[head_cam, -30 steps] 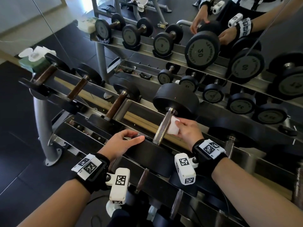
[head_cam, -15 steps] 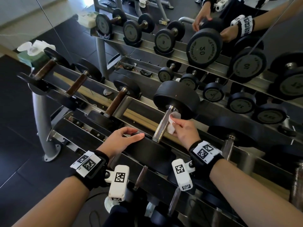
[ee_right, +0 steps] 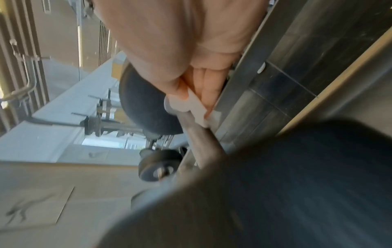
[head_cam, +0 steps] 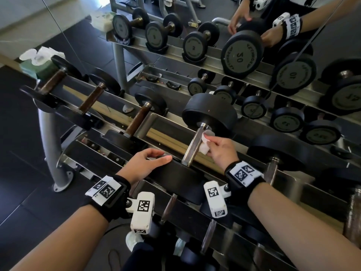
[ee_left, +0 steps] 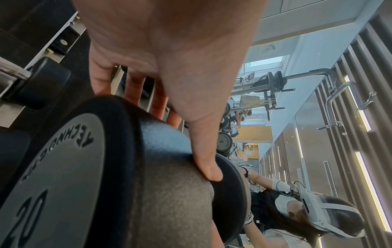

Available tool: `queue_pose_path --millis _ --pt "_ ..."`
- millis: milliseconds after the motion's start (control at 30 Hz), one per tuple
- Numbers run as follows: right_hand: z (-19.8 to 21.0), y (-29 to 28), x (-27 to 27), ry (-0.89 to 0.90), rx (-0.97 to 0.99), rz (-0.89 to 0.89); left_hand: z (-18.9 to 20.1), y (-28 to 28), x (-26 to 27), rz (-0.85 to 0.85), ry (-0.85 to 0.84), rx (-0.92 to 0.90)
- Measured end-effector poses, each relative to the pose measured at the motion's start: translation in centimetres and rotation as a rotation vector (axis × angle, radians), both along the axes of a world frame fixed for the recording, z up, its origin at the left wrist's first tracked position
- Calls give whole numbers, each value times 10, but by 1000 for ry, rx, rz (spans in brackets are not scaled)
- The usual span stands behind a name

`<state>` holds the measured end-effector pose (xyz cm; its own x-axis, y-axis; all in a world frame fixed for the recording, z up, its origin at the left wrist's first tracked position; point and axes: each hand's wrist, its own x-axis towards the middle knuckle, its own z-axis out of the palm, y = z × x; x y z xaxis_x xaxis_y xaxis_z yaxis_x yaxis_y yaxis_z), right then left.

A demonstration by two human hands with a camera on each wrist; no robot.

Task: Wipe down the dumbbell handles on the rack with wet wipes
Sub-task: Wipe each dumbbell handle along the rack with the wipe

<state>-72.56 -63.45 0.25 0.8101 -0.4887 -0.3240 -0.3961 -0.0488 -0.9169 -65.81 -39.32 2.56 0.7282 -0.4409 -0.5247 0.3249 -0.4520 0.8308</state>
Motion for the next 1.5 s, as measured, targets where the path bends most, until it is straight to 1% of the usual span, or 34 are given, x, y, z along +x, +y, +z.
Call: queue_pose_path --millis 67,100,200,233,267,333,367,400,433,533,600,700,767,833,933,1000,1167,1233,1333,1500 --pt "-1 9 -9 11 56 32 -1 1 1 -5 -4 5" --pt "-2 14 -16 20 68 80 -1 1 1 -9 -3 7" --pt "-3 19 -34 98 -9 265 0 0 1 -16 1 3" --pt "-1 17 -35 115 0 301 1 0 1 -14 1 1" --pt "2 11 -33 117 32 294 1 0 0 -15 -1 1" --pt "5 -3 -25 73 87 142 2 0 -1 -19 -1 5" --pt "6 -11 -19 34 68 54 3 -1 -1 -15 0 2" --pt "6 -16 -13 0 35 2 3 -1 -1 -10 0 0" --pt "6 -18 -7 -24 10 -12 4 -1 -1 -10 -3 1" --pt "-2 -7 0 -15 -27 53 5 -1 -1 -18 -5 9" --pt "-4 3 -9 7 -30 111 4 -1 -1 -22 -6 10" --pt "-2 14 -30 66 25 220 1 0 1 -33 -16 29" --pt "4 16 -38 128 -10 272 0 0 2 -37 -18 40" --pt "10 13 -38 149 28 201 -1 1 3 -50 -16 53" --pt "18 7 -35 97 196 -24 -1 2 3 -71 -25 69" --pt "20 4 -32 103 272 -126 -1 2 4 -78 -34 76" --pt "19 -2 -25 147 336 -305 -1 2 3 -77 -37 82" --pt "20 -6 -28 148 351 -350 -1 2 3 -76 -42 83" --pt "19 -6 -29 185 313 -292 -2 3 3 -77 -45 89" --pt "11 7 -13 215 33 -34 -2 1 4 -72 -48 100"
